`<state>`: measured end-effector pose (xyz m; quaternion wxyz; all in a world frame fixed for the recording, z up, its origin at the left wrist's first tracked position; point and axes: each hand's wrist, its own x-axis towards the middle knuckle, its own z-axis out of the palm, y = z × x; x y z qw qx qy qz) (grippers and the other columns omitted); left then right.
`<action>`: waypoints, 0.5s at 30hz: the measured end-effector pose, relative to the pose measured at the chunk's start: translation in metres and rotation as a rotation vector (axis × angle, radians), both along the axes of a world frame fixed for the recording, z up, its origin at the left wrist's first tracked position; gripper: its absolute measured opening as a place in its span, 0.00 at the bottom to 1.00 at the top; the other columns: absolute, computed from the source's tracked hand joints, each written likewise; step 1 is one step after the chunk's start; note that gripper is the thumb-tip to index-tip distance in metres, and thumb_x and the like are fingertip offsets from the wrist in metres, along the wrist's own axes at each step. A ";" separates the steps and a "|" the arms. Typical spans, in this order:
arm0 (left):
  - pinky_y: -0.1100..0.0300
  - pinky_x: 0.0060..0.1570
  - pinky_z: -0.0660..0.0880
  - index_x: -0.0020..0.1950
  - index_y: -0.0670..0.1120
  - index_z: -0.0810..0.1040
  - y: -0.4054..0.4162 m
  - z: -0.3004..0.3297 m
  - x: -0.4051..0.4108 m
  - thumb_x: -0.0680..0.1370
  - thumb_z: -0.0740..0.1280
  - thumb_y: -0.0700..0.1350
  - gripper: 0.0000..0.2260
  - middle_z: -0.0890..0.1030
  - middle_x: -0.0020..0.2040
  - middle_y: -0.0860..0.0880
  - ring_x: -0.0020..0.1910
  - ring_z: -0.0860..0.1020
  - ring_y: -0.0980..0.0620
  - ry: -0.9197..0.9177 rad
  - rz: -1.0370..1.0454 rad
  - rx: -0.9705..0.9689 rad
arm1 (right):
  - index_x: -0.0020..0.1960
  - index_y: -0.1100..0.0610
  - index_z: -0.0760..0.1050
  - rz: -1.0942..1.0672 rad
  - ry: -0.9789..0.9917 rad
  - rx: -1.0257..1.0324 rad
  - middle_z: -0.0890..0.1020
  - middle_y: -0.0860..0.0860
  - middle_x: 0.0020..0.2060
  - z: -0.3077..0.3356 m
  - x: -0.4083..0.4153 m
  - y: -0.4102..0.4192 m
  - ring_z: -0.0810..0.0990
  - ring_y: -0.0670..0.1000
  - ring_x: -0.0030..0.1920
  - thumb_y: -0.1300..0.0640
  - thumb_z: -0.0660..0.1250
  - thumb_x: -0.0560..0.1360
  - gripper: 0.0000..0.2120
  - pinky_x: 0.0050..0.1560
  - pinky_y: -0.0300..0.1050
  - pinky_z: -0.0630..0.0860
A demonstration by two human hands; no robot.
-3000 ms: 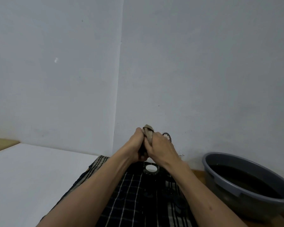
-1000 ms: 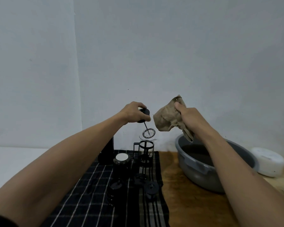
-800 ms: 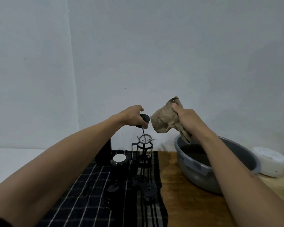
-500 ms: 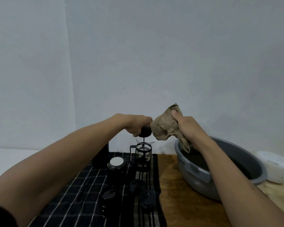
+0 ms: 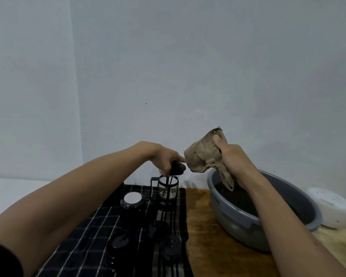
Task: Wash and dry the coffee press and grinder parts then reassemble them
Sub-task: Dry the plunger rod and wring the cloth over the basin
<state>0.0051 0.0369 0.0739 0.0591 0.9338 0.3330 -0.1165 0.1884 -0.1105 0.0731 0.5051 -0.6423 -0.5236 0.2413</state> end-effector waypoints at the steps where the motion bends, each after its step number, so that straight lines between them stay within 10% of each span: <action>1: 0.62 0.48 0.71 0.55 0.63 0.72 0.000 0.000 0.001 0.75 0.68 0.35 0.22 0.78 0.62 0.48 0.57 0.76 0.50 -0.053 0.036 -0.043 | 0.53 0.69 0.81 -0.004 -0.002 -0.001 0.87 0.63 0.45 -0.001 -0.001 0.000 0.82 0.56 0.42 0.35 0.58 0.81 0.36 0.49 0.51 0.76; 5: 0.64 0.44 0.70 0.45 0.65 0.75 0.010 -0.004 0.000 0.74 0.77 0.51 0.12 0.82 0.51 0.55 0.50 0.79 0.54 -0.264 0.100 -0.016 | 0.51 0.65 0.84 0.007 0.012 -0.018 0.88 0.59 0.44 -0.002 -0.008 -0.004 0.86 0.55 0.46 0.36 0.58 0.82 0.32 0.52 0.51 0.79; 10: 0.57 0.54 0.75 0.71 0.53 0.74 0.009 -0.003 -0.006 0.72 0.77 0.48 0.27 0.81 0.61 0.52 0.56 0.80 0.50 -0.245 0.128 -0.064 | 0.48 0.63 0.84 -0.006 0.003 -0.041 0.88 0.57 0.41 -0.001 -0.011 -0.007 0.84 0.53 0.41 0.36 0.59 0.82 0.31 0.47 0.49 0.78; 15: 0.52 0.62 0.74 0.74 0.53 0.71 0.015 -0.011 -0.014 0.73 0.75 0.50 0.31 0.79 0.66 0.51 0.60 0.78 0.48 -0.199 0.193 -0.042 | 0.48 0.64 0.84 0.005 -0.019 -0.053 0.87 0.54 0.35 0.000 -0.014 -0.007 0.83 0.51 0.37 0.36 0.58 0.82 0.32 0.44 0.47 0.76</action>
